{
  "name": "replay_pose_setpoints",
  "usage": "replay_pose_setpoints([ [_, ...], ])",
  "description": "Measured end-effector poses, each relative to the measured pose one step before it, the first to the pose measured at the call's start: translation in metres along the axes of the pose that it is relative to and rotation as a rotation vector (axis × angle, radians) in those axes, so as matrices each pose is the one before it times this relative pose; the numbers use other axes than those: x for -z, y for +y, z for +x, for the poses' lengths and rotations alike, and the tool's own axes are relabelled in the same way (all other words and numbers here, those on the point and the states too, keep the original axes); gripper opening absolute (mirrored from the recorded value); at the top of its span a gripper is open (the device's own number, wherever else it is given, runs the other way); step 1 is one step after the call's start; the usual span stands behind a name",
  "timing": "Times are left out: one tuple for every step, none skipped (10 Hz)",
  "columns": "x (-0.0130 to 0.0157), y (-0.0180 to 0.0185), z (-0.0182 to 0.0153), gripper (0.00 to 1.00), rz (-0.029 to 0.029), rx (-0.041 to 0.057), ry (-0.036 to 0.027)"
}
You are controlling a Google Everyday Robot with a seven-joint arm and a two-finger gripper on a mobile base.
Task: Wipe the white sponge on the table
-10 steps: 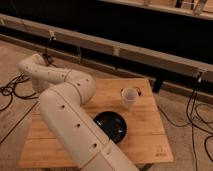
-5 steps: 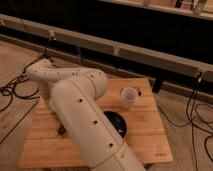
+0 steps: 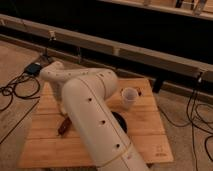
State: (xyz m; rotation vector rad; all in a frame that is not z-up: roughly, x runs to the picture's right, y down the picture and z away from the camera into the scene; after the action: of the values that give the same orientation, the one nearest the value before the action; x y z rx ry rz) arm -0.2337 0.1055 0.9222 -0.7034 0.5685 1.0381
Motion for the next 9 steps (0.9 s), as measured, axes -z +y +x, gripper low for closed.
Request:
replay_pose_setpoints([
  [0.00210,-0.01243,-0.00664,0.00,0.02051,-0.01812,-0.00658],
  [0.00321,-0.01040,-0.01097,0.00,0.01837,-0.00829,-0.01730],
  [0.00296,-0.00782,-0.01023,0.00,0.01636,-0.00341,-0.01447],
  [0.00327,-0.00404,-0.01120,0.00,0.01262,0.00192,-0.01563],
  [0.00301,0.00145,-0.01061,0.00,0.00755,0.00780,-0.01498],
  [0.00185,0.00274,-0.00825,0.00,0.00534,0.00927,-0.01103],
  [0.00210,0.00722,-0.00966,0.00,-0.00280,0.01225,-0.01270],
  [0.00159,0.00914,-0.00830,0.00,-0.00924,0.01144,-0.01196],
  [0.00197,0.00988,-0.00812,0.00,-0.01340,0.01246,-0.01290],
])
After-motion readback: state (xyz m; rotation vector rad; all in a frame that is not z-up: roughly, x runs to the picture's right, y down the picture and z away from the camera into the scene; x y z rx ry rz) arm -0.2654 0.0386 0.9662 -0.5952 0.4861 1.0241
